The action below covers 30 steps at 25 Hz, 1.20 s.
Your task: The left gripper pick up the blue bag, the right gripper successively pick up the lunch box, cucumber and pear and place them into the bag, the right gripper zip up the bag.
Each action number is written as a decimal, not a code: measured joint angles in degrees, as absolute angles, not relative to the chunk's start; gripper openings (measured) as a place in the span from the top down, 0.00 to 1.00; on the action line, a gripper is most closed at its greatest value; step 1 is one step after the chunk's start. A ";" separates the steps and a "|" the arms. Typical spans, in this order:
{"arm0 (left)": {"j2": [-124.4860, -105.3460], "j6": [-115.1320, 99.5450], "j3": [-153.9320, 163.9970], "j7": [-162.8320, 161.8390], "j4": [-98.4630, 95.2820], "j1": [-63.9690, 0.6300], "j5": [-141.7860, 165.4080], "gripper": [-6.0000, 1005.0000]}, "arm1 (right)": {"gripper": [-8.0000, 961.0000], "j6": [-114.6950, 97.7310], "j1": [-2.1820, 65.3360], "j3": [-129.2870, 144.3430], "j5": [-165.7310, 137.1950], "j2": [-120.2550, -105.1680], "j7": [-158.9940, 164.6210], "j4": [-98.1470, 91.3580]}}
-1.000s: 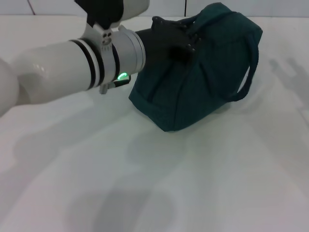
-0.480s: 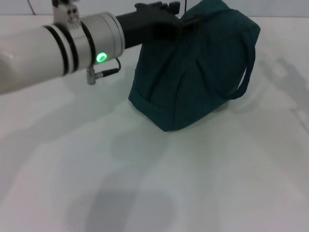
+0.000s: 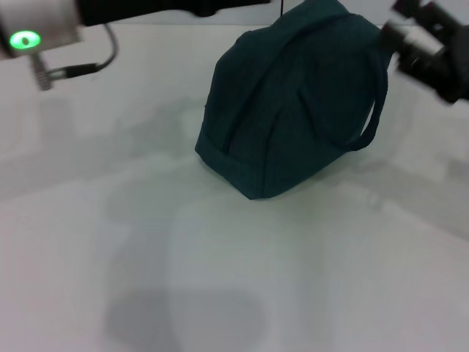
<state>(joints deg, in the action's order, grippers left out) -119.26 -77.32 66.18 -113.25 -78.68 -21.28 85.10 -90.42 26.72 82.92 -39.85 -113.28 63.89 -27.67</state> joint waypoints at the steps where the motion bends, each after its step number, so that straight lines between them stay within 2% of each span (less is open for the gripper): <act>1: -119.13 -81.29 63.35 -112.19 -77.48 -21.62 85.13 0.15 | 0.08 -90.46 26.75 82.90 -41.79 -113.26 63.26 -28.82; 6: -118.14 -96.68 52.79 -103.28 -68.45 -22.30 85.10 0.13 | 0.08 -90.42 26.84 82.87 -51.90 -112.61 61.16 -34.37; 8: -117.10 -101.28 50.56 -97.01 -63.88 -21.87 85.94 0.12 | 0.08 -90.26 27.15 82.87 -55.84 -112.35 61.60 -36.16; 12: -116.48 -103.90 50.40 -85.82 -57.50 -20.23 90.40 0.12 | 0.08 -90.00 28.19 82.88 -59.84 -112.29 62.97 -36.90; 19: -116.74 -104.31 50.44 -75.80 -48.51 -19.50 93.53 0.12 | 0.08 -85.03 30.56 82.99 -68.97 -115.10 63.10 -35.64; 30: -116.83 -104.29 49.92 -73.21 -45.28 -20.19 94.19 0.12 | 0.08 -82.97 31.60 83.64 -69.86 -115.46 62.77 -32.67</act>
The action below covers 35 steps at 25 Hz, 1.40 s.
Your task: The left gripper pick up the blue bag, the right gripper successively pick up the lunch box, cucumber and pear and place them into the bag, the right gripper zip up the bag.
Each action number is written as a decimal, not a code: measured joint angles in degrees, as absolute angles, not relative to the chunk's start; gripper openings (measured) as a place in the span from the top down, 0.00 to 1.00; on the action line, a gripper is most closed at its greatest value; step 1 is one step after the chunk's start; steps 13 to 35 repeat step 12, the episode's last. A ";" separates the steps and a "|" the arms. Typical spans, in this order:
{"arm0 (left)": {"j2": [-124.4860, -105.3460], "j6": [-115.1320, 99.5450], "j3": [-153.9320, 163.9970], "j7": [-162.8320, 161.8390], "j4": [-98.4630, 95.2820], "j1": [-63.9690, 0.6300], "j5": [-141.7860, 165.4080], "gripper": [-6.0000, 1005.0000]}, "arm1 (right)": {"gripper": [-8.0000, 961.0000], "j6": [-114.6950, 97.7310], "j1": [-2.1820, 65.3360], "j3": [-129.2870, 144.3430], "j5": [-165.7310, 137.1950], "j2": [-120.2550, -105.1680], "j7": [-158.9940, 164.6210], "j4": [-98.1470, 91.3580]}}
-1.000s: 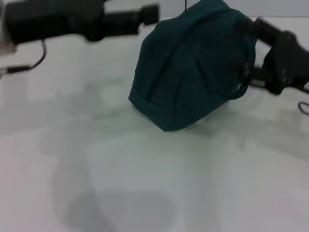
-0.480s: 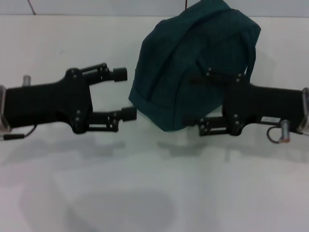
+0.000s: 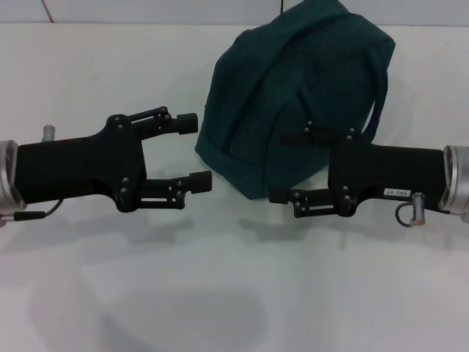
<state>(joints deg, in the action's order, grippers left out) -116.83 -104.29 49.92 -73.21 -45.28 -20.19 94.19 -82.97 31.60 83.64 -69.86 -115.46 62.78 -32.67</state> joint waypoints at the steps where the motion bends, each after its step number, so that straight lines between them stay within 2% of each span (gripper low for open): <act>1: -116.82 -104.32 49.91 -73.22 -45.28 -20.20 94.21 0.12 | 0.08 -82.94 31.61 83.66 -69.86 -115.47 62.77 -32.65; 35: -116.40 -104.89 50.16 -73.09 -45.15 -20.22 94.37 0.12 | 0.08 -82.51 31.44 83.58 -69.70 -115.49 62.75 -32.60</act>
